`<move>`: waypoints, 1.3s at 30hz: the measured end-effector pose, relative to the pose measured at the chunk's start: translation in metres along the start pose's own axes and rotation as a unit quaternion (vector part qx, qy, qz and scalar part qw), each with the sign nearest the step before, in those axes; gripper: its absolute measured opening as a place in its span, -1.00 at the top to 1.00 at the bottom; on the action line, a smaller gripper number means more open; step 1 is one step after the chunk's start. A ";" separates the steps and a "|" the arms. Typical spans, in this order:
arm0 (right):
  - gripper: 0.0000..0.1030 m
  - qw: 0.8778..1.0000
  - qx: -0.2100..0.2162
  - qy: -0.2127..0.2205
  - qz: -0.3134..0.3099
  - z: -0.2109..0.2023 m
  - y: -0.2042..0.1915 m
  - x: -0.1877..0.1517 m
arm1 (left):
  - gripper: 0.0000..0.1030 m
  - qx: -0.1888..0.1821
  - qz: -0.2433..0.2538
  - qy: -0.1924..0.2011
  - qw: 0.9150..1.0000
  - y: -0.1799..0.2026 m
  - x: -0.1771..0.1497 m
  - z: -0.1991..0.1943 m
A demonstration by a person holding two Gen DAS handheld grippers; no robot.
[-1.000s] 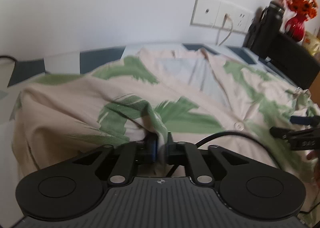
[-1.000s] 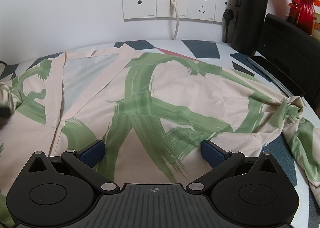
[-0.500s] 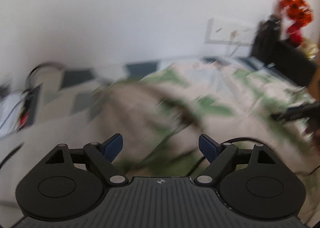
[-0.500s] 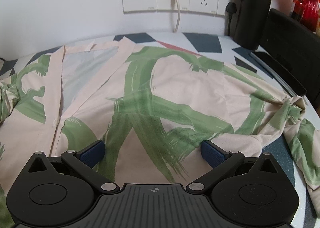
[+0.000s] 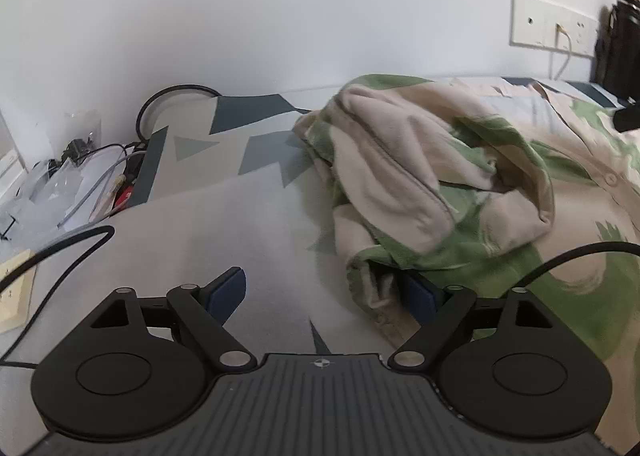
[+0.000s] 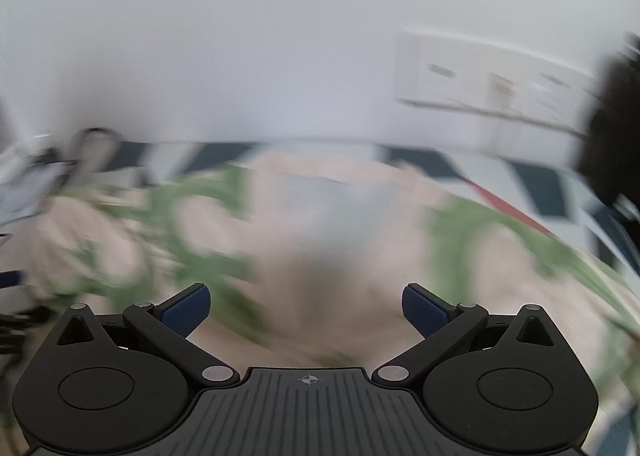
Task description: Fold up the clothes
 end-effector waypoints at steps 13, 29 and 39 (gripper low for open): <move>0.58 0.987 0.096 -0.044 -0.121 0.072 -0.105 0.021 | -0.87 -0.001 -0.019 -0.004 1.000 -0.004 -0.005 0.003; 0.48 0.960 -0.128 -0.003 0.249 -0.054 0.145 -0.057 | -0.96 -0.003 -0.019 -0.007 1.000 -0.009 -0.005 0.008; -0.53 0.965 -0.190 -0.055 0.170 -0.045 0.129 -0.083 | -1.00 -0.008 -0.051 -0.030 0.998 -0.014 -0.005 0.012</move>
Point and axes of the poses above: each gripper's, at about its wrist camera, not at the fingertips, and z roughly the way its jaws point, y to its right, x to its top, the point moved 6 cm from there along z, roughly the way its jaws point
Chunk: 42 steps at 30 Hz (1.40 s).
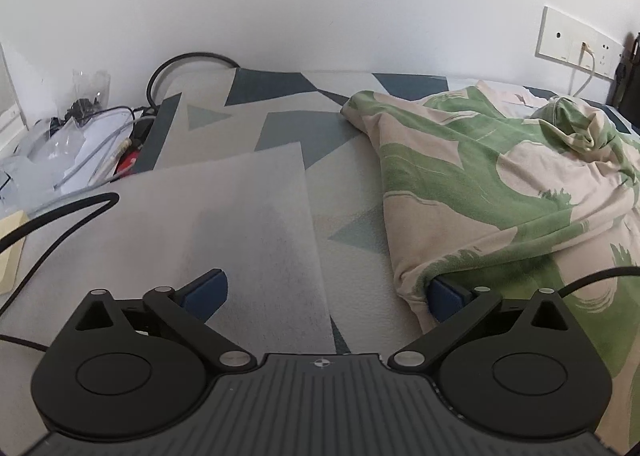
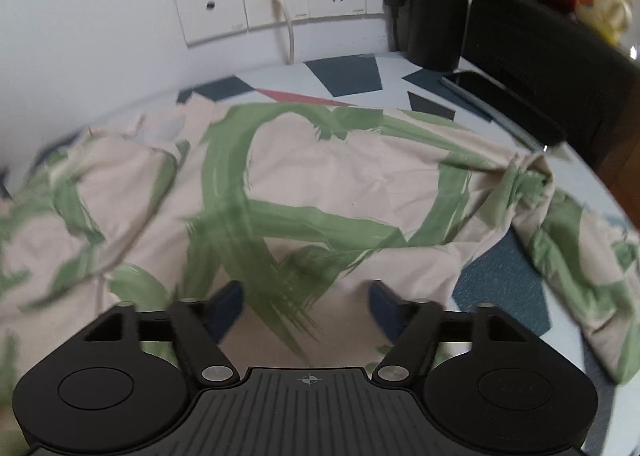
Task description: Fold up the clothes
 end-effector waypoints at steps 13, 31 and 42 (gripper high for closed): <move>-0.99 1.000 -0.015 0.011 -0.007 0.007 -0.001 -0.015 | -1.00 -0.010 -0.043 -0.020 0.999 -0.004 -0.001 0.004; -0.99 0.999 0.002 0.027 -0.019 0.008 0.001 -0.018 | -1.00 -0.009 -0.052 -0.024 0.998 -0.005 -0.001 0.004; -0.99 0.999 0.003 0.029 -0.020 0.008 0.001 -0.018 | -1.00 -0.009 -0.055 -0.026 0.998 -0.005 -0.002 0.005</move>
Point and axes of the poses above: each gripper's, at about its wrist camera, not at the fingertips, and z roughly the way its jaws point, y to its right, x to its top, the point moved 6 cm from there along z, roughly the way its jaws point
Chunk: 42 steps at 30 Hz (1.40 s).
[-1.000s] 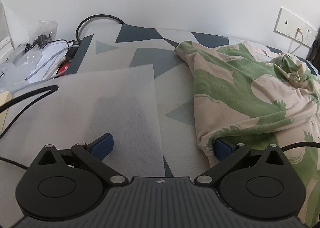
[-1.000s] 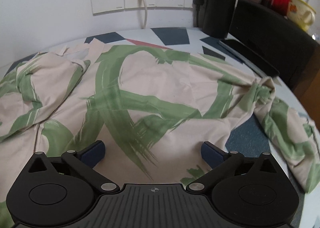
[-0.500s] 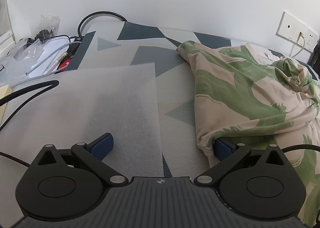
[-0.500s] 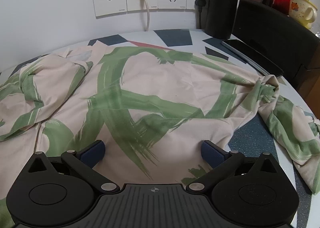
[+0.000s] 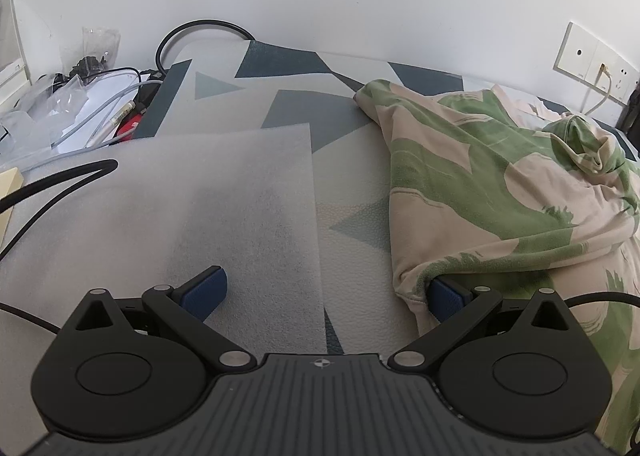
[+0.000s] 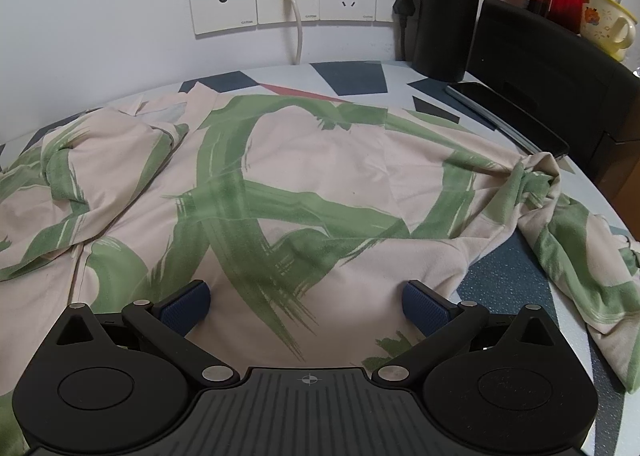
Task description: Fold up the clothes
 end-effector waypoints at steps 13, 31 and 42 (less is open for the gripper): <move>-0.99 1.000 0.000 -0.002 0.000 0.000 -0.001 0.001 | -1.00 0.002 -0.001 0.001 1.000 0.001 0.000 0.000; -0.99 1.000 -0.001 -0.008 0.000 0.001 -0.001 0.001 | -1.00 0.002 -0.002 0.005 1.000 0.001 0.000 0.000; -0.99 1.000 -0.001 -0.011 0.000 0.001 -0.001 0.002 | -1.00 0.002 -0.002 0.008 1.000 0.001 -0.001 0.000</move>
Point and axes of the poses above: each gripper's, at about its wrist camera, not at the fingertips, and z roughly the way its jaws point, y to its right, x to its top, the point moved 6 cm from there along z, roughly the way its jaws point
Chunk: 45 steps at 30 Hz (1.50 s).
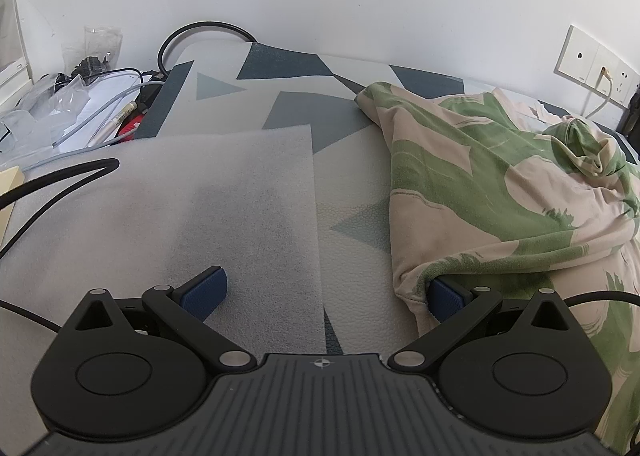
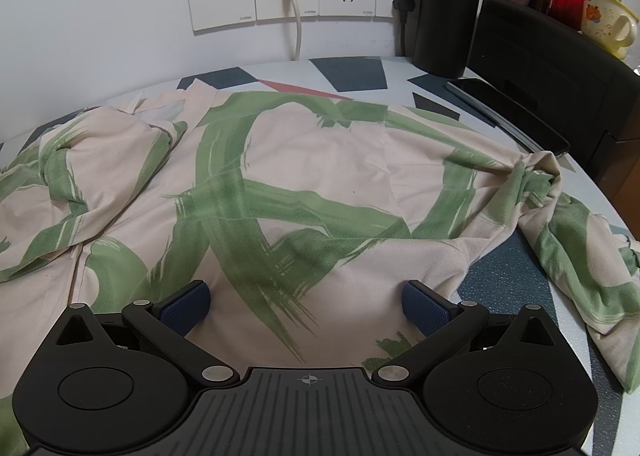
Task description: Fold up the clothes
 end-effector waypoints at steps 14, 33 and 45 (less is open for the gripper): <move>-0.99 1.000 0.004 -0.004 -0.005 0.001 0.001 0.001 | -1.00 -0.003 -0.001 0.004 1.000 -0.001 0.000 0.000; -0.98 0.998 0.043 0.041 -0.006 -0.018 -0.013 0.052 | -1.00 0.001 0.022 -0.005 1.000 0.001 0.003 0.000; -0.57 0.987 0.137 0.064 -0.059 0.038 -0.091 0.118 | -1.00 0.036 0.102 0.024 0.994 0.013 0.006 -0.005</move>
Point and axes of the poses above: each gripper's, at about its wrist camera, not at the fingertips, and z roughly the way its jaws point, y to its right, x to its top, the point moved 6 cm from there along z, roughly the way its jaws point
